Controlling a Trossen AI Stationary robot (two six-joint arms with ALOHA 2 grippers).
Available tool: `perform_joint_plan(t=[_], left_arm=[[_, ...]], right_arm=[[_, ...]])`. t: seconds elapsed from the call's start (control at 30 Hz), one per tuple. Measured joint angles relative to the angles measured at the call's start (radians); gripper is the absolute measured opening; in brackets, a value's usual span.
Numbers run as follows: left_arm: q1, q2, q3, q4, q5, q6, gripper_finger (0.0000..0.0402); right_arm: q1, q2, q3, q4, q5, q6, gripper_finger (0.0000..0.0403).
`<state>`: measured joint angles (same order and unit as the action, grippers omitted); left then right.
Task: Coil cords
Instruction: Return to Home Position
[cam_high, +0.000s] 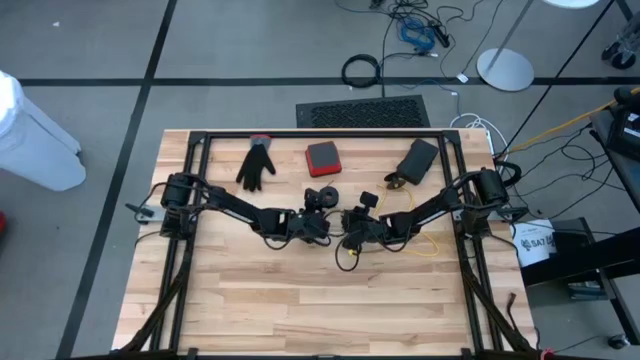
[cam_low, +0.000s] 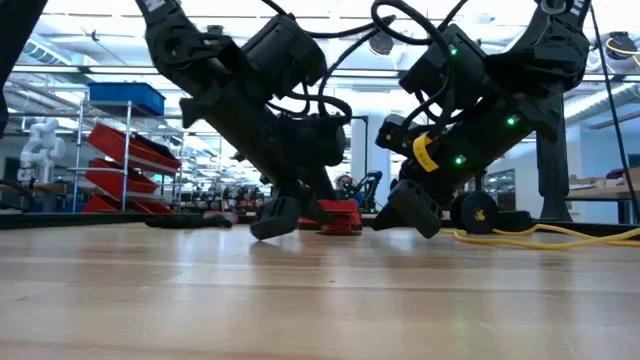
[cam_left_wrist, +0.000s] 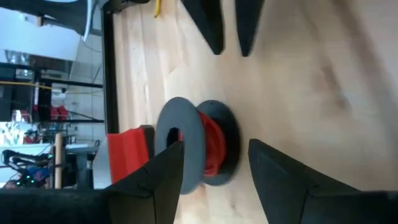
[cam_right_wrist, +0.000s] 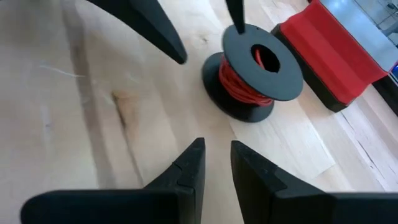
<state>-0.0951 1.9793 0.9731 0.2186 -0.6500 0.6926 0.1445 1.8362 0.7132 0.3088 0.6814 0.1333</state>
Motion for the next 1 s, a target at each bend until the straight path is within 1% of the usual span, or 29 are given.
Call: perform_joint_plan(t=[0.13, 0.23, 0.37, 0.47, 0.57, 0.63, 0.77, 0.9, 1.0], left_arm=[[-0.035, -0.041, -0.006, -0.036, -0.027, -0.007, 0.0190], [-0.061, -0.100, -0.004, -0.054, -0.076, -0.032, 0.0190], [-0.082, -0.190, -0.004, -0.137, -0.097, -0.121, 0.0190], [-0.088, -0.293, -0.002, -0.199, -0.094, -0.190, 0.0190], [-0.088, -0.402, -0.001, -0.274, -0.064, -0.259, 0.0189], [-0.088, -0.484, -0.015, -0.287, -0.037, -0.291, 0.0189], [-0.088, -0.665, -0.081, -0.278, -0.020, -0.312, 0.0189], [-0.084, -0.845, -0.167, -0.281, -0.017, -0.364, 0.0189], [-0.084, -0.972, -0.240, -0.277, -0.017, -0.402, 0.0189]], right_arm=[[0.011, -0.010, -0.001, -0.009, 0.001, 0.000, 0.0064], [0.023, -0.057, -0.001, -0.021, 0.001, -0.006, 0.0064], [0.057, -0.168, -0.001, -0.033, 0.003, -0.059, 0.0064], [0.089, -0.267, -0.001, -0.035, 0.000, -0.136, 0.0064], [0.112, -0.384, -0.001, -0.049, -0.010, -0.231, 0.0064], [0.121, -0.474, -0.001, -0.066, -0.016, -0.286, 0.0064], [0.121, -0.669, -0.001, -0.105, -0.126, -0.380, 0.0064], [0.121, -0.874, -0.001, -0.205, -0.231, -0.453, 0.0064], [0.121, -1.023, -0.001, -0.297, -0.306, -0.472, 0.0064]])
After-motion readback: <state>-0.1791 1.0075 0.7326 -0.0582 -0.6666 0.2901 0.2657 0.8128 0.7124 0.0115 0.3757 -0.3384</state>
